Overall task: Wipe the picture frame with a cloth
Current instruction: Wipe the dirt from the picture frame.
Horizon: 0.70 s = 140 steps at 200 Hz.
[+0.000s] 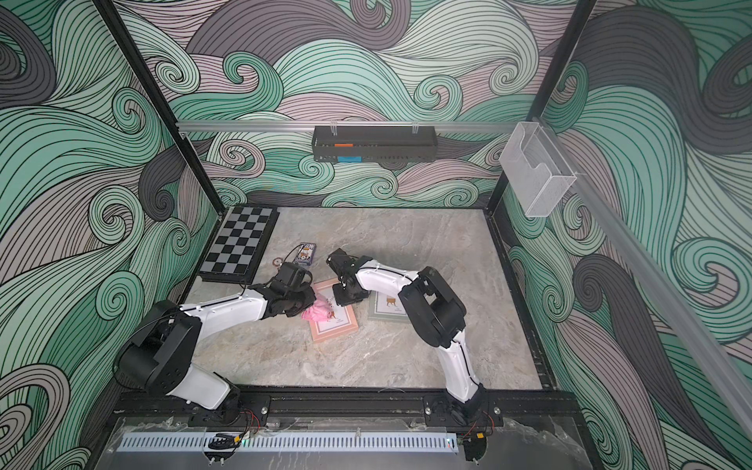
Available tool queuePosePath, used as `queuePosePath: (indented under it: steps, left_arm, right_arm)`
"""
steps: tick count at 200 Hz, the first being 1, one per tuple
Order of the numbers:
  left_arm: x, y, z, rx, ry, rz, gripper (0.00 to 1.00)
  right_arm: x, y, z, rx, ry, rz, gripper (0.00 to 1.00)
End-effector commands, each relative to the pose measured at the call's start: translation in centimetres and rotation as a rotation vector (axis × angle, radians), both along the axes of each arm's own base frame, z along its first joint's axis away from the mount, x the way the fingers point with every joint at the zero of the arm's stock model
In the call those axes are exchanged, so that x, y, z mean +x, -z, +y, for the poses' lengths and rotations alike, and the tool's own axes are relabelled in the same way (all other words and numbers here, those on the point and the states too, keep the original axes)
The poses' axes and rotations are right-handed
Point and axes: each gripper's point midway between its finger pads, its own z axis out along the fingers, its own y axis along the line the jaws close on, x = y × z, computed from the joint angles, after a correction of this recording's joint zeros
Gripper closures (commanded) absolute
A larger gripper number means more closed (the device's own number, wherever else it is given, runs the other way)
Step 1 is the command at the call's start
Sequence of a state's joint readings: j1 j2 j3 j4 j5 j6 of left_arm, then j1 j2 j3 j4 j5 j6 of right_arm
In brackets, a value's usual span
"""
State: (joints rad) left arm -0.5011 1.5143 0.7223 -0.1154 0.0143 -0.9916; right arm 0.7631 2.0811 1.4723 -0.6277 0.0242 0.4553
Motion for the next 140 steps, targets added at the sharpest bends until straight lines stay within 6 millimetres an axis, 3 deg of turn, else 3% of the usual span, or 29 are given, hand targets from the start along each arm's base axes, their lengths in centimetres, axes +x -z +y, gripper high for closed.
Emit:
queuePosePath:
  steps: [1,42,60,76,98,125,140]
  left_arm:
    - [-3.2,2.1,-0.1,-0.034,0.021,0.099,1.00]
    - [-9.3,4.2,-1.6,-0.131,0.056,0.237,1.00]
    - [-11.6,4.1,-1.9,-0.146,0.069,0.263,1.00]
    - [-12.5,3.8,-1.7,-0.136,0.081,0.259,1.00]
    - [-10.5,2.7,-1.2,-0.076,0.074,0.176,1.00]
    - [-5.0,0.6,-2.0,-0.044,0.082,0.062,1.00]
    - [-2.0,1.3,-2.0,-0.022,0.071,0.062,1.00]
  right_arm:
    - [-3.5,5.4,-4.1,-0.176,-0.002,0.155,0.73]
    - [-3.7,5.7,-4.5,-0.187,0.001,0.162,0.73]
    - [-3.8,5.6,-4.6,-0.189,0.001,0.160,0.73]
    - [-3.7,5.5,-4.6,-0.190,-0.003,0.153,0.73]
    - [-3.8,5.6,-4.7,-0.191,0.000,0.157,0.73]
    - [-4.0,5.6,-4.4,-0.179,0.002,0.167,0.73]
    - [-4.1,5.5,-4.4,-0.176,0.000,0.168,0.73]
